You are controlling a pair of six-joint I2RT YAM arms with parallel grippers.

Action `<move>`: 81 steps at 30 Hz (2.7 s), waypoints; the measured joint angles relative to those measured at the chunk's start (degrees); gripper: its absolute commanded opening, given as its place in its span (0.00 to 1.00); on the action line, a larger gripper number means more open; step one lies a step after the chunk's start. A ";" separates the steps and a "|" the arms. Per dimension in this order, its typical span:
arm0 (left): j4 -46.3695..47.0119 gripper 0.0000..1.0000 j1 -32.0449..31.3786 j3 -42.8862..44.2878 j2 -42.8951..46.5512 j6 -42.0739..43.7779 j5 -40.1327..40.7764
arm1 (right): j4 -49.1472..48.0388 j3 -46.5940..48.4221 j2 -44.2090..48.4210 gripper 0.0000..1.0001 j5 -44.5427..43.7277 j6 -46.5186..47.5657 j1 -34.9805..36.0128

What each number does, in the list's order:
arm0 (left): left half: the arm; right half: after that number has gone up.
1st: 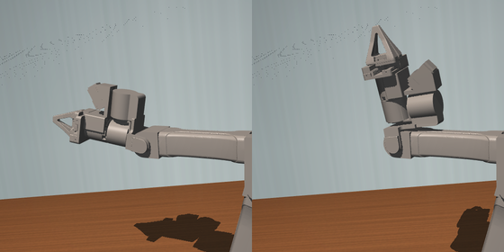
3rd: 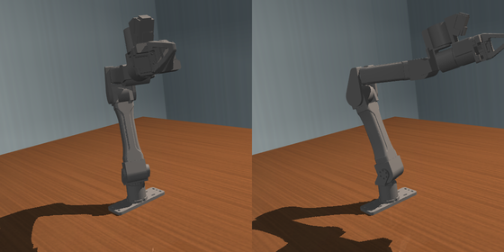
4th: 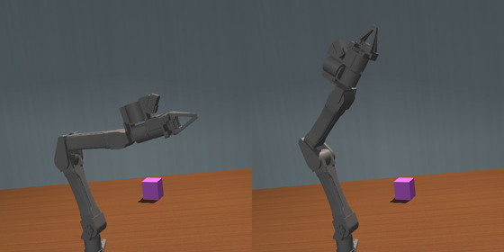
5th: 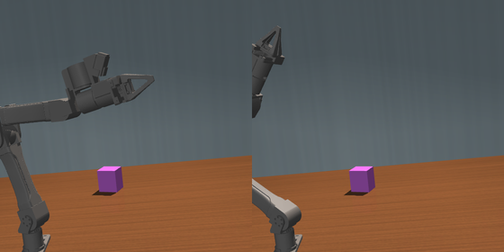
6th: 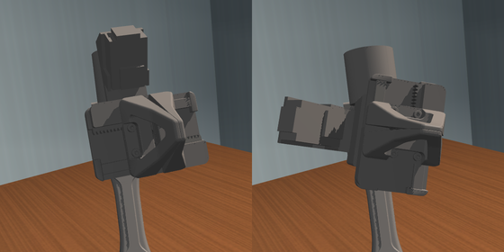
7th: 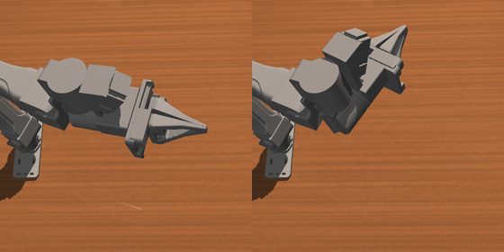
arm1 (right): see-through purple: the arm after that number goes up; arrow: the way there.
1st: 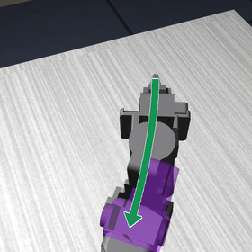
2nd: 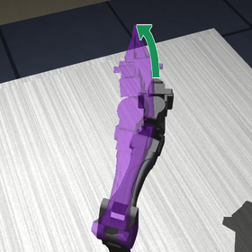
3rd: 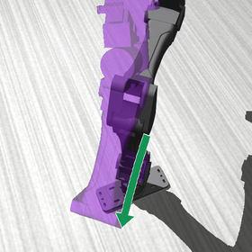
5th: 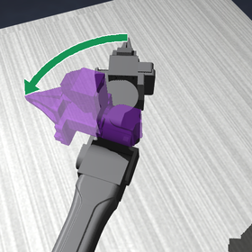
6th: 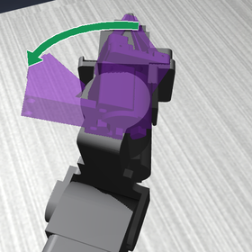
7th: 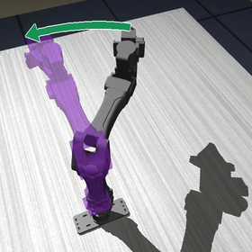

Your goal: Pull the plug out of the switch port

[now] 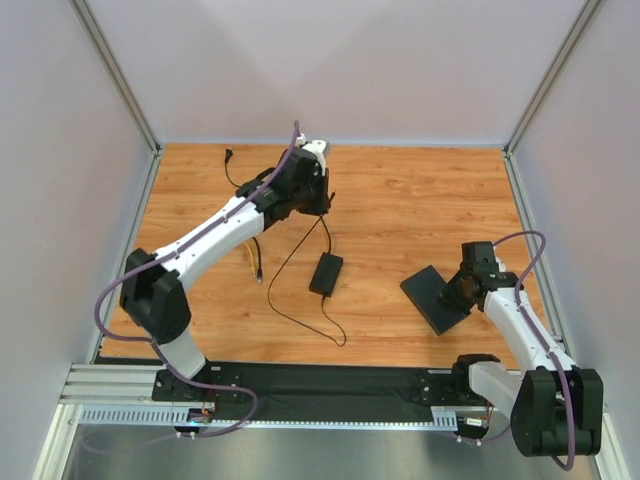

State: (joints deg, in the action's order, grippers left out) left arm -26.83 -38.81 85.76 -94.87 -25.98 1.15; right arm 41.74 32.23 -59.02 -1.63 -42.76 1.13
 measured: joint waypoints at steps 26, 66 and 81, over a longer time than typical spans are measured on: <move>-2.51 0.33 -2.71 6.56 -13.22 -2.67 -7.28 | 10.19 0.50 3.19 0.23 -5.14 -7.87 16.00; 3.26 0.16 -17.97 19.34 -37.68 -3.65 -15.23 | 7.02 -2.93 -3.93 0.19 -8.83 -9.25 -13.68; 6.51 0.13 -23.91 9.92 -33.62 -6.43 -13.09 | 2.27 3.96 -12.37 0.20 -13.16 -2.47 -14.64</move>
State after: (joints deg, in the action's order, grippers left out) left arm -20.32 -62.72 95.68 -128.49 -32.40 -11.94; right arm 44.01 36.18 -71.40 -14.79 -45.23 -13.52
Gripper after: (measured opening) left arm 0.137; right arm 0.198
